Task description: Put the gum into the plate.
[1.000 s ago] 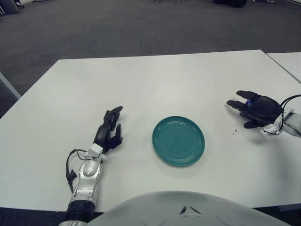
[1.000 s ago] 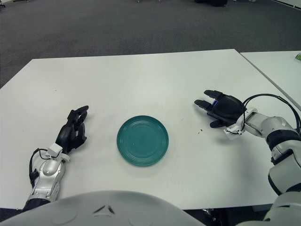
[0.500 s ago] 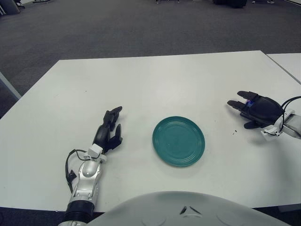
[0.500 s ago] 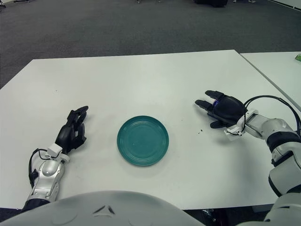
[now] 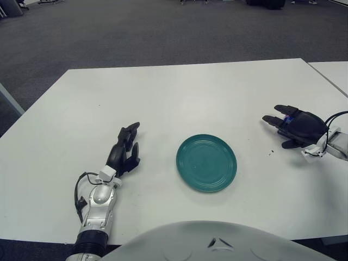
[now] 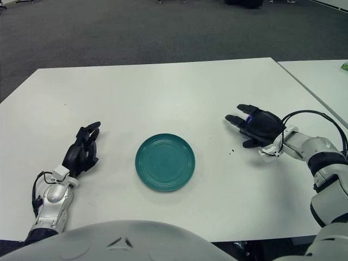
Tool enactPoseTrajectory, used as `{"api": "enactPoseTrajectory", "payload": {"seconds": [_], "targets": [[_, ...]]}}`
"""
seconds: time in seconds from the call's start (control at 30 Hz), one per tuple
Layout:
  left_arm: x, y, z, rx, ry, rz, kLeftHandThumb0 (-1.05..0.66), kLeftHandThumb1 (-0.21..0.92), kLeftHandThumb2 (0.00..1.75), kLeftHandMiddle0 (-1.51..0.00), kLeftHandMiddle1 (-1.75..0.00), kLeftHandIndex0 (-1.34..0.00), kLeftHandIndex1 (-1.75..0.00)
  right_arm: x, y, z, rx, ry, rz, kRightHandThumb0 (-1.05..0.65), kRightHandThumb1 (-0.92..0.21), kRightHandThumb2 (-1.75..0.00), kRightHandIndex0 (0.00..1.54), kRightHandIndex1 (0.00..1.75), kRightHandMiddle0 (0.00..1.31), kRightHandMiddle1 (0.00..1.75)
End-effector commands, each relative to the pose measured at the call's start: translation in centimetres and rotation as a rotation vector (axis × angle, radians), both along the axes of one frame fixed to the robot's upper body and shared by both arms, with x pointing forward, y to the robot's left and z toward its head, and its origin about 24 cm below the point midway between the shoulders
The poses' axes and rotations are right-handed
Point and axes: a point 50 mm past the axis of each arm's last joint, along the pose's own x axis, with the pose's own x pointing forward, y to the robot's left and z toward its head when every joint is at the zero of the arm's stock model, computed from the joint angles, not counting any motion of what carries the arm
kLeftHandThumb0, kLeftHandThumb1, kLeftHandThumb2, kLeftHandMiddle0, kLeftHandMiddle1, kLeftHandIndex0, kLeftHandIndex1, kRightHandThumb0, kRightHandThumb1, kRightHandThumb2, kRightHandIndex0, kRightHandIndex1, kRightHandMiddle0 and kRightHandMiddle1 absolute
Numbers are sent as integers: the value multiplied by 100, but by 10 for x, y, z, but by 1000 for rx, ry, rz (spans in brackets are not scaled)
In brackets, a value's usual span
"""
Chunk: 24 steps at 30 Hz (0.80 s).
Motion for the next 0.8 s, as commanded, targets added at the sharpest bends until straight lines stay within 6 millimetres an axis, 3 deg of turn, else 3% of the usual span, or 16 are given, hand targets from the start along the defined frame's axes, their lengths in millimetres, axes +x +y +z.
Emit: {"api": "enactPoseTrajectory", "payload": {"seconds": [0.0, 0.33, 0.63, 0.77], "targets": [[-1, 4, -6, 4, 38, 1, -88, 92, 84, -22, -3, 0, -70, -7, 9, -18, 0, 70, 9, -90, -92, -23, 11, 0, 0, 13], [5, 4, -7, -9, 46, -2, -87, 92, 84, -25, -4, 0, -74, 3, 11, -4, 60, 52, -37, -90, -92, -22, 12, 1, 0, 17], [11, 3, -8, -33, 55, -6, -85, 92, 83, -27, -5, 0, -79, 8, 9, -5, 206, 124, -273, -94, -92, -21, 17, 3, 0, 31], [13, 2, -8, -36, 53, -8, -86, 92, 85, -27, -4, 0, -80, 11, 8, -4, 233, 190, -359, -102, -92, -24, 24, 6, 0, 29]]}}
